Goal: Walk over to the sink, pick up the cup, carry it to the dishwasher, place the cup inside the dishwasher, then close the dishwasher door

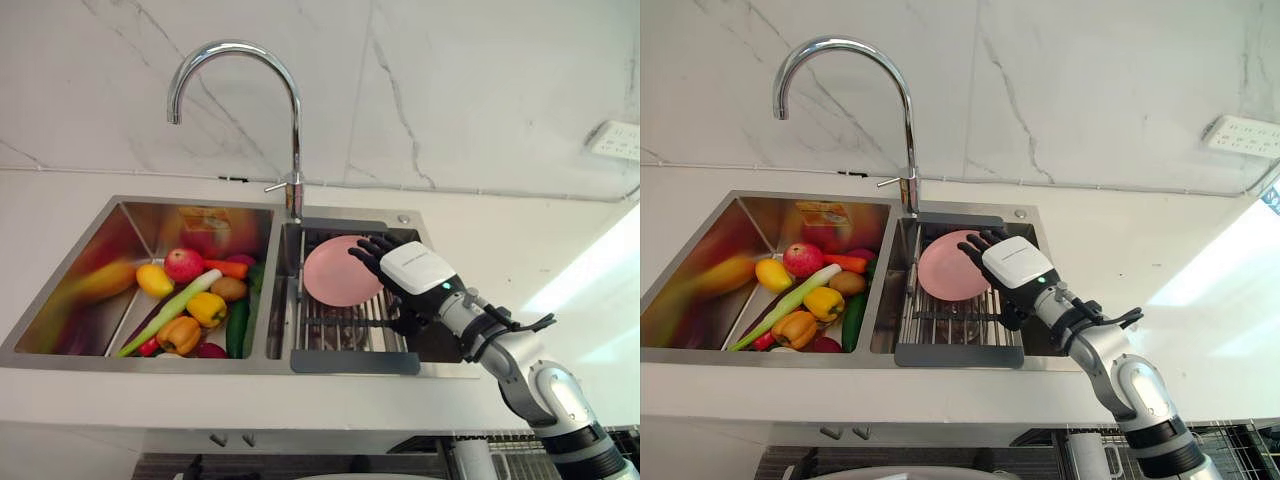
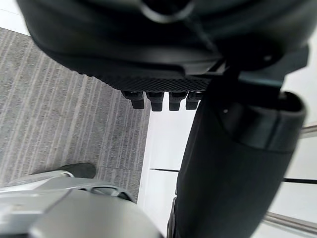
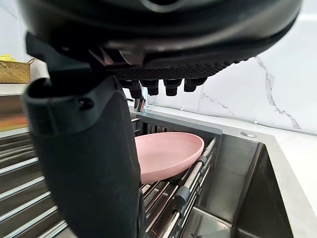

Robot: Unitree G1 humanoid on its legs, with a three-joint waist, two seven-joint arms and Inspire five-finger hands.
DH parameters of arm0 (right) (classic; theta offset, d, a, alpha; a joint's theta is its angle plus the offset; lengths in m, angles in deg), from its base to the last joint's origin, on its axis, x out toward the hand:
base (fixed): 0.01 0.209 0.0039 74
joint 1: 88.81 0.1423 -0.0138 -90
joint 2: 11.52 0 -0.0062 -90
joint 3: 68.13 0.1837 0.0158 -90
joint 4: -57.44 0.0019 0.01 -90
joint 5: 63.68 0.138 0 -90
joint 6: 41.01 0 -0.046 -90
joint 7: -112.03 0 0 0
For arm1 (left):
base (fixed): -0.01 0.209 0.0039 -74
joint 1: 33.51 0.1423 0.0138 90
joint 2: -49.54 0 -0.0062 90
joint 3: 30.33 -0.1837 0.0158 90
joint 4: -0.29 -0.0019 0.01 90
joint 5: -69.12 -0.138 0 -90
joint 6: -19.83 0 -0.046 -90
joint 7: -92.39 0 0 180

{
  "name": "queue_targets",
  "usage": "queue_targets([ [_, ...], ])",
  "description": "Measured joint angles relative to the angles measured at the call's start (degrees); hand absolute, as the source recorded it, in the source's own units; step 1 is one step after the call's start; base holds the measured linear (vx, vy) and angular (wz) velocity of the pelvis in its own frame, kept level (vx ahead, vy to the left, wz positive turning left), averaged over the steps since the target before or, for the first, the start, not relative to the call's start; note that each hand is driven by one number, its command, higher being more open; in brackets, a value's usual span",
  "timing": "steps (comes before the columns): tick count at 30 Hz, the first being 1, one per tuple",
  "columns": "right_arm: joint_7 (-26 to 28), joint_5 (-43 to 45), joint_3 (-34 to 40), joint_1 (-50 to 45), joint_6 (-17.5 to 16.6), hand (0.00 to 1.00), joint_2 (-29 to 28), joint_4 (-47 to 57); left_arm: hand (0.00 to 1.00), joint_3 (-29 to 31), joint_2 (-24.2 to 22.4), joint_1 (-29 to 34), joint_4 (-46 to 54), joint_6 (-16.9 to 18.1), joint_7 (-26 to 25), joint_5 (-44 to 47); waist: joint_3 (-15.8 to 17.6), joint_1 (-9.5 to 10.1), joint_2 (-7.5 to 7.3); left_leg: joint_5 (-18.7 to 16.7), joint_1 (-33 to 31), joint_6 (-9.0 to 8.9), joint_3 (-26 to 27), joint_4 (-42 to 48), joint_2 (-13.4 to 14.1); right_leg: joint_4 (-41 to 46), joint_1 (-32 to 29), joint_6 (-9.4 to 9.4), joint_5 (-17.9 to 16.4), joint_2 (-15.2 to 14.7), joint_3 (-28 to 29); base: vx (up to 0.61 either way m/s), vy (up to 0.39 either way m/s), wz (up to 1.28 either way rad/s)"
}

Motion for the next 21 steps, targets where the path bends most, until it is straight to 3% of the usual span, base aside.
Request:
queue_targets([
  [9,-2.26,-1.98,-4.29,4.23,2.15,1.00,-0.87,-7.38,1.00,0.03,-0.12,-0.22,0.45,-0.60,0.74,0.13,0.66,0.97,0.86,0.26,0.47,-0.64,-0.57,-0.35,0.75,-0.03,0.81,0.32,-1.14,0.40,-1.35,0.01,0.044,0.07],
  [15,-1.81,-5.48,-6.71,5.86,3.52,1.00,-0.96,-10.58,1.00,0.06,-0.53,-0.68,0.65,-1.00,1.19,0.16,1.94,1.09,2.60,0.28,0.70,-1.27,-0.68,-0.38,1.24,-0.04,1.41,0.24,-1.34,0.73,-1.80,0.03,0.051,0.03],
  [21,-1.24,-6.81,-7.80,8.21,4.03,1.00,-0.95,-11.79,1.00,0.20,-0.52,-0.92,0.72,-1.11,1.22,1.18,2.51,1.10,2.44,0.26,1.08,-1.59,-0.64,-0.43,1.36,-0.05,1.88,0.36,-1.40,0.82,-1.86,0.01,0.067,0.01],
])
